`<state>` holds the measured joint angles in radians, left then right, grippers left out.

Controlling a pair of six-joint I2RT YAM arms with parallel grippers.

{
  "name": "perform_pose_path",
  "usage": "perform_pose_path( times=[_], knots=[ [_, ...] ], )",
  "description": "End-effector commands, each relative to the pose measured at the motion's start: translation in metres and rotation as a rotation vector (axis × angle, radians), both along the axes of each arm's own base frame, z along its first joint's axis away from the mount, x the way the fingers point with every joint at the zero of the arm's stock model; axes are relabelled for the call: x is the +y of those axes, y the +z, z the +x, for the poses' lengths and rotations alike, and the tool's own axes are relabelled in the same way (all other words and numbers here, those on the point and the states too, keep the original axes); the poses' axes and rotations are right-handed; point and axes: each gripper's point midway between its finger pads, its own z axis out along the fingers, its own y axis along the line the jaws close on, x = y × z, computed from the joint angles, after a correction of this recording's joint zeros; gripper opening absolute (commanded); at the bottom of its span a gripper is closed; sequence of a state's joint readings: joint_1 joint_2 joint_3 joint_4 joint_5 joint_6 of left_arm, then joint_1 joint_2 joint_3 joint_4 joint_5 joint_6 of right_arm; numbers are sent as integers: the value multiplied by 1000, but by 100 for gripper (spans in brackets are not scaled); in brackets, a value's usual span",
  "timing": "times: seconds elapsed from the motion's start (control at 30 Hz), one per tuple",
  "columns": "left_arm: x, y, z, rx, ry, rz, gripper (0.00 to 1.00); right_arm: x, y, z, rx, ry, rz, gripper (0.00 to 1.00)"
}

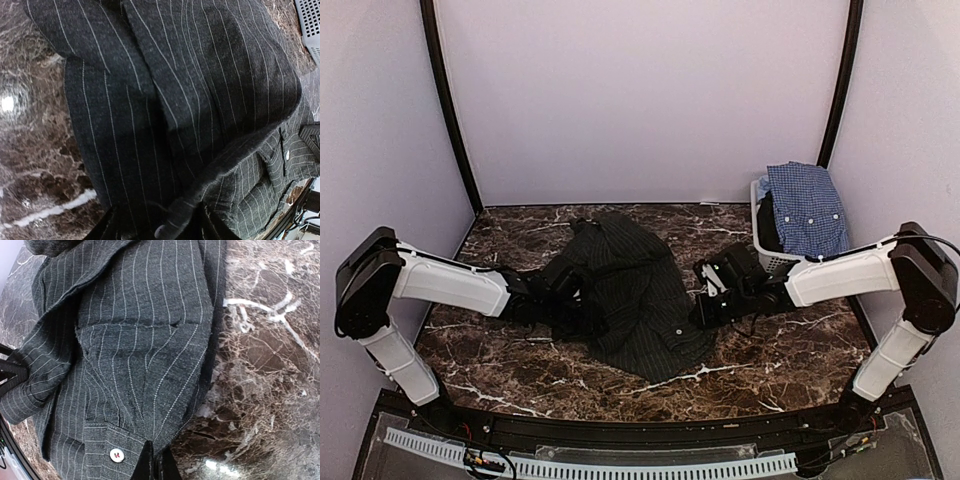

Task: Fold and stack the long sleeve shirts
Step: Flatten out the crumpled shirt at the center of the board.

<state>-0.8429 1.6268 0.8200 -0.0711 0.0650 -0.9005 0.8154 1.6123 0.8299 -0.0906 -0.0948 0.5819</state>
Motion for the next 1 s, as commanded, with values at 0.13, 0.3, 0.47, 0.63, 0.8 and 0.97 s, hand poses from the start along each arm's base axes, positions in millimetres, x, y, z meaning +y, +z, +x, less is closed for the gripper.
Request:
perform_pose_path(
  times=[0.13,0.3,0.47,0.63,0.8,0.97],
  knots=[
    [9,-4,-25,13,-3,55,59,1,-5,-8,-41,3,-16,0],
    [21,-11,-30,24,19,116,64,9,-16,-19,-26,44,-49,2],
    [15,-24,-33,68,12,131,64,19,-25,-28,3,102,-71,4],
    [-7,-31,-30,136,-12,128,43,23,-27,-31,7,178,-109,9],
    [-6,-26,-35,224,16,175,5,27,-22,-42,70,255,-140,10],
    [16,0,-49,271,62,226,0,33,0,-55,122,273,-77,12]
  ],
)
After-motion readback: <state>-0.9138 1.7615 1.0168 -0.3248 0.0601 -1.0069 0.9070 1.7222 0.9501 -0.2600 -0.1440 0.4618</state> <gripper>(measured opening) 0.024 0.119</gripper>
